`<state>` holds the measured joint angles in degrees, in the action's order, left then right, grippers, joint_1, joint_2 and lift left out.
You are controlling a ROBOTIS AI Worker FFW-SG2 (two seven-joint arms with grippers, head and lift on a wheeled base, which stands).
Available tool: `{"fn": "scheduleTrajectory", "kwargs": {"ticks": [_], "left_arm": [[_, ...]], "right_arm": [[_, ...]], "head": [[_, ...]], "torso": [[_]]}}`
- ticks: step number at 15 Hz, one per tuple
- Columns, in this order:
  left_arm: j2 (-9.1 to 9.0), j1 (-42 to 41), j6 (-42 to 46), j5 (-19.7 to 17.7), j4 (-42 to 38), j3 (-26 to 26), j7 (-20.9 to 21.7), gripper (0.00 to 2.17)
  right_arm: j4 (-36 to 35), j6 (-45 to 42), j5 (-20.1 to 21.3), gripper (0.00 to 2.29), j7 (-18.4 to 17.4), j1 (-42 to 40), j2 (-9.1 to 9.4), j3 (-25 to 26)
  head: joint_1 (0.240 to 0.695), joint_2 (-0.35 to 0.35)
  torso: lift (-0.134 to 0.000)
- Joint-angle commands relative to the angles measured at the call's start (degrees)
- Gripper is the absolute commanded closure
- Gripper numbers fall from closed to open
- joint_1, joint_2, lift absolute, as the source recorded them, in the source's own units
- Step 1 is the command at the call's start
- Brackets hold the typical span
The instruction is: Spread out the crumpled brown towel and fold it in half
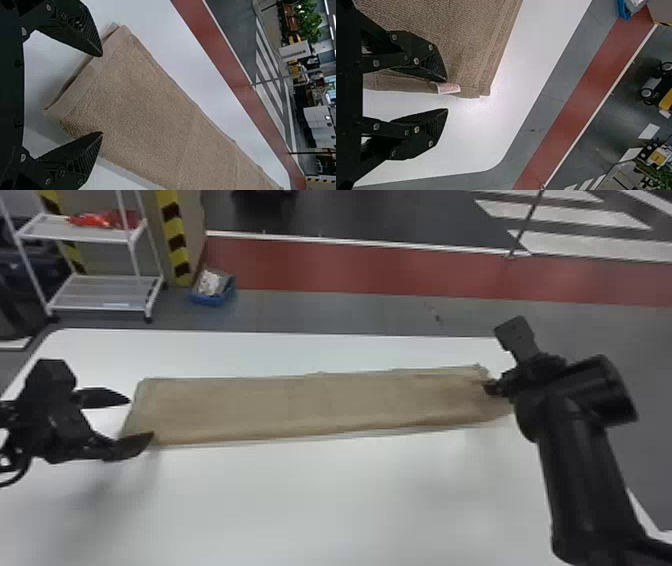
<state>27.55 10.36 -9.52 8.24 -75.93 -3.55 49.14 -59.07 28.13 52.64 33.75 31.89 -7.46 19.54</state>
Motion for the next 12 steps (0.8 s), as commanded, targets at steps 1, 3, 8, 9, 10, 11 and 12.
{"fn": "scheduleTrajectory", "kwargs": {"ticks": [1, 3, 8, 9, 10, 11, 12], "left_arm": [[-0.12, 0.0, 0.1, -0.1, 0.0, 0.3, 0.2, 0.21], [-0.04, 0.0, -0.1, -0.6, -0.9, 0.5, 0.7, 0.21], [-1.88, -3.4, -5.2, -3.8, -6.8, 9.7, 1.7, 0.19], [-3.11, -4.9, -7.3, -5.2, -9.2, 12.7, 1.7, 0.18], [-4.43, -7.1, -10.0, -7.8, -11.4, 15.9, 1.7, 0.18], [-5.49, -9.6, -12.6, -9.6, -14.2, 18.6, 1.7, 0.18], [-7.07, -12.3, -13.5, -10.3, -17.6, 21.0, 1.2, 0.18]], "right_arm": [[-0.3, 1.7, -0.3, 0.74, 0.0, 0.0, 0.07, 0.3], [-2.1, 5.9, -2.1, 0.66, 0.1, -0.1, 0.25, -0.1], [-21.7, 27.2, -16.8, 0.29, 1.4, -6.7, -0.10, -3.6], [-27.0, 29.8, -20.9, 0.23, 1.4, -9.7, -0.28, -4.0], [-31.7, 31.1, -23.5, 0.23, 1.4, -13.2, -0.45, -4.2], [-34.8, 31.1, -24.5, 0.20, 1.4, -15.7, -0.80, -4.2], [-36.3, 31.8, -25.7, 0.20, 1.4, -17.2, -0.98, -4.2]], "head": [[0.695, -0.146], [0.695, -0.149], [0.695, -0.145], [0.695, -0.139], [0.695, -0.128], [0.695, -0.101], [0.695, -0.089]], "torso": [[-0.123], [-0.123], [-0.123], [-0.123], [-0.123], [-0.123], [-0.123]]}}
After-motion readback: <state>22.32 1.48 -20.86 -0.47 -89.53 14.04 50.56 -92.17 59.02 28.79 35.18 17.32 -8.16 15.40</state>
